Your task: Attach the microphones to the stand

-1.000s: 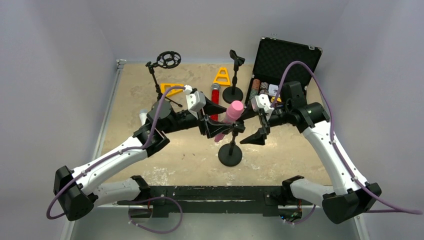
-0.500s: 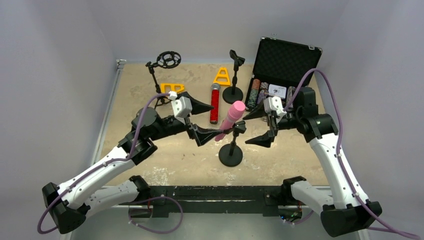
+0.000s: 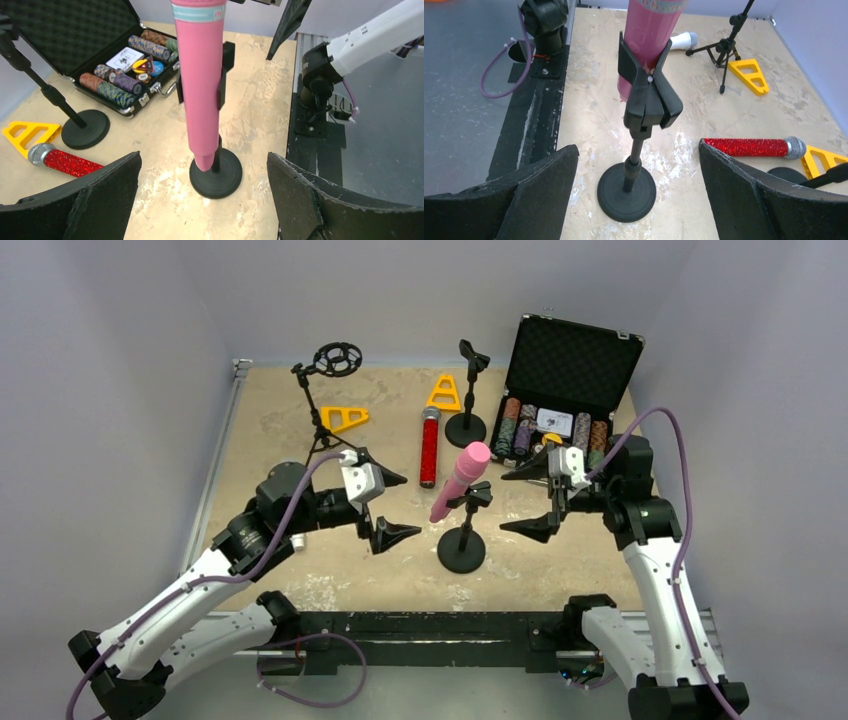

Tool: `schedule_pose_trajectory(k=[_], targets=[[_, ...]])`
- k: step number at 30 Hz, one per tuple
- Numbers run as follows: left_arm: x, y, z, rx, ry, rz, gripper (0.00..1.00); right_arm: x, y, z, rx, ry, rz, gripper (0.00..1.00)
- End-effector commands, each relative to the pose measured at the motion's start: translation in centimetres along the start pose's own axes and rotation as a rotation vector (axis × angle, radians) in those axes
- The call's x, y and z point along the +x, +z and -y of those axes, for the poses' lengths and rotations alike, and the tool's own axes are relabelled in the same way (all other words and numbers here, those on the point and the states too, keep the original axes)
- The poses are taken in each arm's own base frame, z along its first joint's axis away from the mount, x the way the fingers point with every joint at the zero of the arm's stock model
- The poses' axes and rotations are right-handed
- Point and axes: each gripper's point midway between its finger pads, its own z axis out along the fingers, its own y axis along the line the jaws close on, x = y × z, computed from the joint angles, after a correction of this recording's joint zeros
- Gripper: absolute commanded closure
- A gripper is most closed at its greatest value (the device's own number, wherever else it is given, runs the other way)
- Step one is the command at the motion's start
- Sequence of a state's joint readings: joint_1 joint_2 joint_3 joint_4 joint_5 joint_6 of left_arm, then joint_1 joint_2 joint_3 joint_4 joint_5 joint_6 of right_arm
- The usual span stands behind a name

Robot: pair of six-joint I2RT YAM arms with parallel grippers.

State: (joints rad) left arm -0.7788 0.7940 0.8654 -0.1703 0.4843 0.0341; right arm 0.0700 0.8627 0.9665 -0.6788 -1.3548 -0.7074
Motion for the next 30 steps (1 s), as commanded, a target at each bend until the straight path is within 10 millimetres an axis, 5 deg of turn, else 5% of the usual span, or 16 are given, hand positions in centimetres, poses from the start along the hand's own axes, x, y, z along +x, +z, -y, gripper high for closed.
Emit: schedule_pose_trajectory(k=[1, 8, 20, 30], targets=[[0.8, -1.1, 0.9, 0.043, 0.060, -0.026, 0.01, 0.4, -0.1, 0.0, 0.007, -0.038, 0.033, 0.05], [3.3, -3.8, 1.0, -0.014, 0.099, -0.113, 0.01, 3.8, 0.5, -0.7, -0.027, -0.063, 0.064, 0.04], [7.4, -6.6, -0.6, -0.180, 0.157, -0.137, 0.01, 6.5, 1.0, -0.8, -0.062, -0.103, 0.084, 0.04], [7.3, -6.7, -0.9, -0.199, 0.139, -0.149, 0.01, 7.8, 2.4, -0.7, -0.098, -0.143, 0.072, 0.08]])
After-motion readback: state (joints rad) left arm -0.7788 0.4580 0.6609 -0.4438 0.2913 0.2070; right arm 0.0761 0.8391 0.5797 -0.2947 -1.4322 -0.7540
